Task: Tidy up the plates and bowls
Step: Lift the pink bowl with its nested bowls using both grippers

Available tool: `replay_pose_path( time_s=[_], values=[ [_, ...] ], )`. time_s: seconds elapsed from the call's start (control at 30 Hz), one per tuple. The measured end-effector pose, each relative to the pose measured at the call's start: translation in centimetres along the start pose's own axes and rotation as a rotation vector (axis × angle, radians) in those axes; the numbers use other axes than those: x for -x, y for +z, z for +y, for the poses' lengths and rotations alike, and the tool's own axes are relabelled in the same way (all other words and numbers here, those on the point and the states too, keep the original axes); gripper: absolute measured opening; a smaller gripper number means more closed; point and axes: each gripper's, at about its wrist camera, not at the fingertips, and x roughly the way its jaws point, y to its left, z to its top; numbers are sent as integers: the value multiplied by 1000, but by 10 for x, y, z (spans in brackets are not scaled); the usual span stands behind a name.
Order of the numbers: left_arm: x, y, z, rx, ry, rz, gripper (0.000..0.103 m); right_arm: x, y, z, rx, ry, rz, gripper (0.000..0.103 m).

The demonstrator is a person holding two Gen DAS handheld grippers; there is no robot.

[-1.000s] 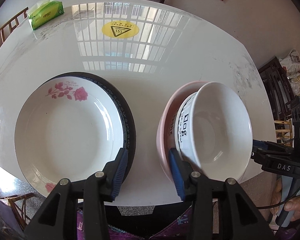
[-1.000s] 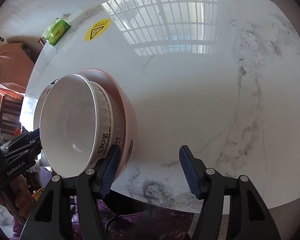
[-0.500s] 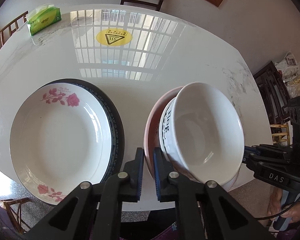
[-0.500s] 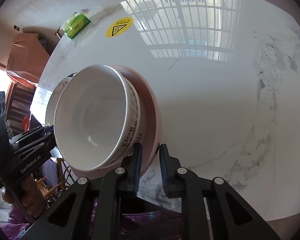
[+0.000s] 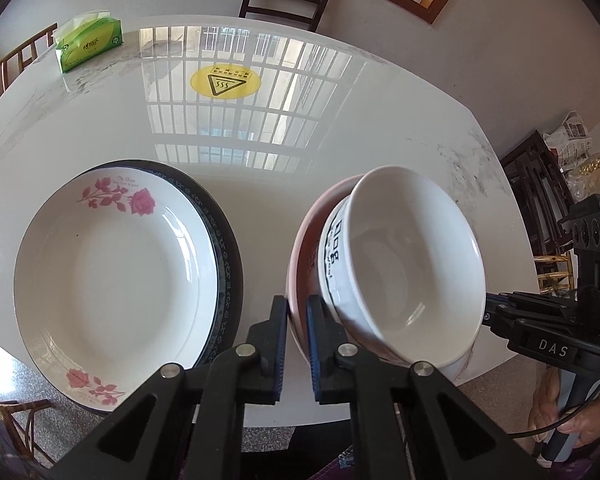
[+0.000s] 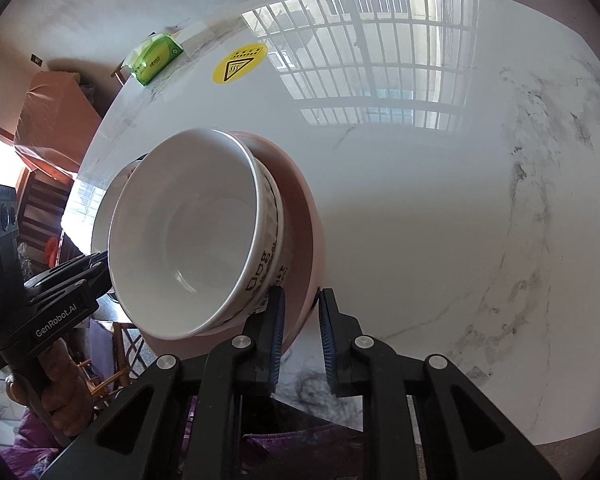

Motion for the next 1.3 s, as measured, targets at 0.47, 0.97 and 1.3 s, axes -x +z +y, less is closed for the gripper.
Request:
replay_pose_path(
  time_s=[0.47, 0.97, 1.3],
  values=[
    [7, 0, -2, -2, 4, -9, 9, 6, -2, -5, -35, 45, -17, 18],
    [20, -3, -5, -7, 22, -34, 9, 7, -3, -1, -45, 68, -21, 18],
    [30, -3, -2, 0, 34, -51, 9, 10, -5, 4, -41, 85, -28, 18]
  ],
)
